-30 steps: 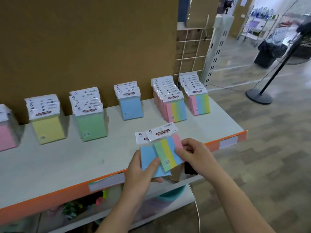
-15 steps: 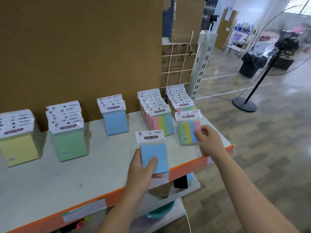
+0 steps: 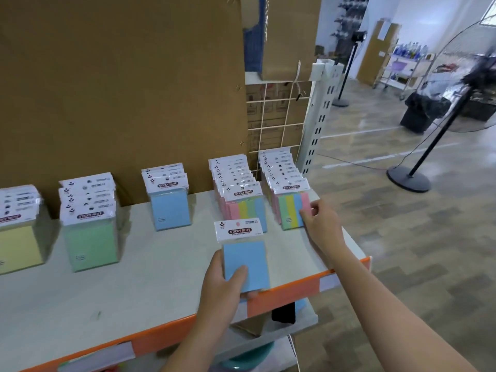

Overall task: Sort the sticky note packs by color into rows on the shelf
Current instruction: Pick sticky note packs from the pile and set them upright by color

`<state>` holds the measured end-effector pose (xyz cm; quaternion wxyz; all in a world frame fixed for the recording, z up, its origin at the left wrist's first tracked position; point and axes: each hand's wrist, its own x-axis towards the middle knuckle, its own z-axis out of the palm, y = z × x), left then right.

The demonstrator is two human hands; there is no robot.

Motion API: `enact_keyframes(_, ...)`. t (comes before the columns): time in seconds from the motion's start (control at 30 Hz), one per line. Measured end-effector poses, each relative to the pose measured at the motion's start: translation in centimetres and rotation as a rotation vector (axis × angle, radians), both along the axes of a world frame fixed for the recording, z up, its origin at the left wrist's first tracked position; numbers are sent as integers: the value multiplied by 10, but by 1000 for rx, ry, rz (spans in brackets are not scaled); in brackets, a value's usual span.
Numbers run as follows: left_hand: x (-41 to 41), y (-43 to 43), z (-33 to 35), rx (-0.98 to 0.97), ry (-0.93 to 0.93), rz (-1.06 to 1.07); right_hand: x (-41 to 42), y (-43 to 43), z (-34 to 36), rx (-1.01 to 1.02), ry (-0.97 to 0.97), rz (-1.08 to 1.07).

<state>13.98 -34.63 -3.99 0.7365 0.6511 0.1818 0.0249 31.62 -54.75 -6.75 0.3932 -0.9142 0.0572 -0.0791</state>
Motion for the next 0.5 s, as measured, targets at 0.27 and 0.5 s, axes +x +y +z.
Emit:
enact_keyframes(0.27, 3, -2, 0, -69, -24, 161, -57, 14, 22, 217, 1, 150)
enact_keyframes(0.5, -8, 30, 0, 24, -71, 264, -92, 92, 42, 269, 242, 749)
